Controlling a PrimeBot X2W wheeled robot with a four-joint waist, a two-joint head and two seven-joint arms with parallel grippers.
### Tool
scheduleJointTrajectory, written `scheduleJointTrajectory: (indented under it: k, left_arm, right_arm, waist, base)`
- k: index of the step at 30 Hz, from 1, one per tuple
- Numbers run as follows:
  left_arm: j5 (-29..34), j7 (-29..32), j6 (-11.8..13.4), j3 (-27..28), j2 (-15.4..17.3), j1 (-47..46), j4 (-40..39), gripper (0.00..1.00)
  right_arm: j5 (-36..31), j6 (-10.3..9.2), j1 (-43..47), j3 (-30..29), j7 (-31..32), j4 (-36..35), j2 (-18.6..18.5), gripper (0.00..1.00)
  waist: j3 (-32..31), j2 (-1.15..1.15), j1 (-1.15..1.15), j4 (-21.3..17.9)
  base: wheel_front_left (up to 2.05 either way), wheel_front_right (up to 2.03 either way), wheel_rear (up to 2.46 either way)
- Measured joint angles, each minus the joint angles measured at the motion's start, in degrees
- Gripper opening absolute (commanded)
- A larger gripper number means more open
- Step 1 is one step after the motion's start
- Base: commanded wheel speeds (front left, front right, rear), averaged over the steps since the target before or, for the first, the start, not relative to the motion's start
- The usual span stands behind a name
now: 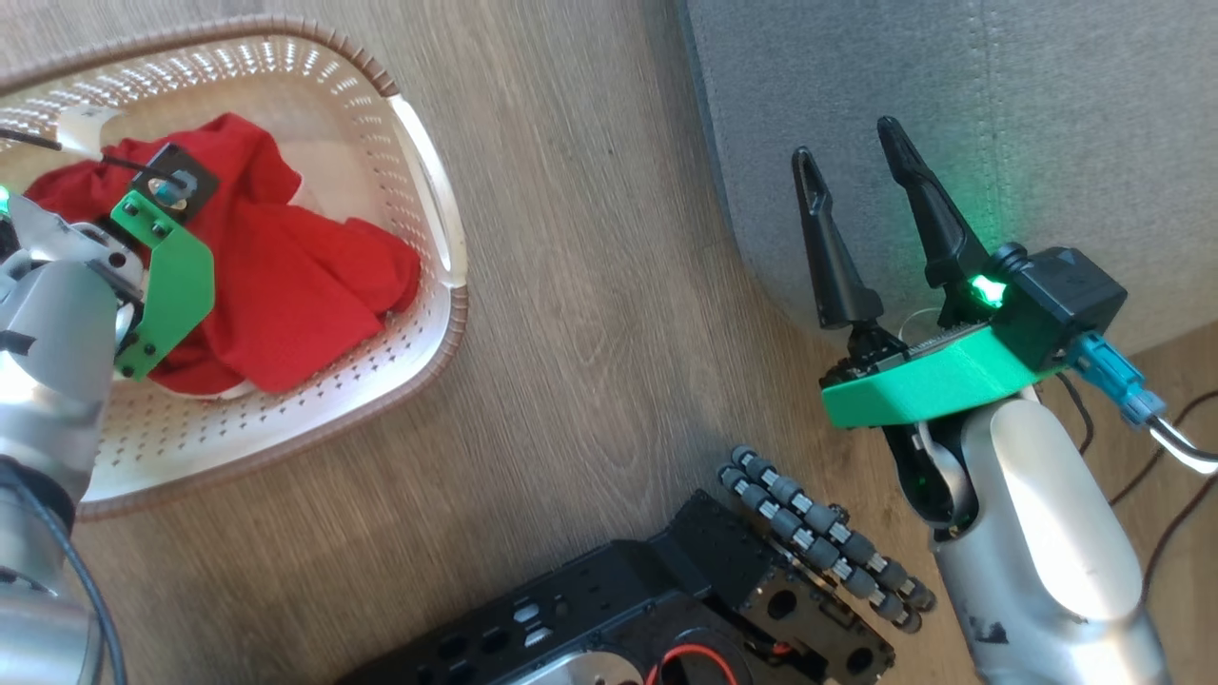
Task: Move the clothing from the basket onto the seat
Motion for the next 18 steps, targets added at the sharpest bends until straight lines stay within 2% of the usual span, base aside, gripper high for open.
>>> scheduleJointTrajectory:
  k: [5, 10, 18]
  left_arm:
    - [-2.3, -2.9, 2.4, 1.2, -1.3, 2.1, 0.0, 0.00]
    - [-4.0, -6.5, 3.8, 1.6, -3.3, 5.5, 0.1, 0.00]
    - [-7.3, -16.6, 9.5, 3.3, -8.6, 12.2, -0.6, 0.00]
  right_arm:
    - [-1.4, 0.00, -0.1, -0.6, 0.0, 1.0, 0.0, 1.00]
    - [-2.7, 0.00, 0.0, -1.5, 0.0, 1.8, 0.0, 1.00]
    - [-6.1, 0.00, 0.9, -3.9, 0.0, 4.7, 0.0, 1.00]
  waist:
    - [-3.0, 0.00, 0.00, 0.7]
    - [-6.5, 0.00, -0.01, 1.6]
    - [-15.7, 0.00, -0.01, 4.6]
  base:
    - [0.00, 0.00, 0.00]
    - [0.00, 0.00, 0.00]
    - [0.00, 0.00, 0.00]
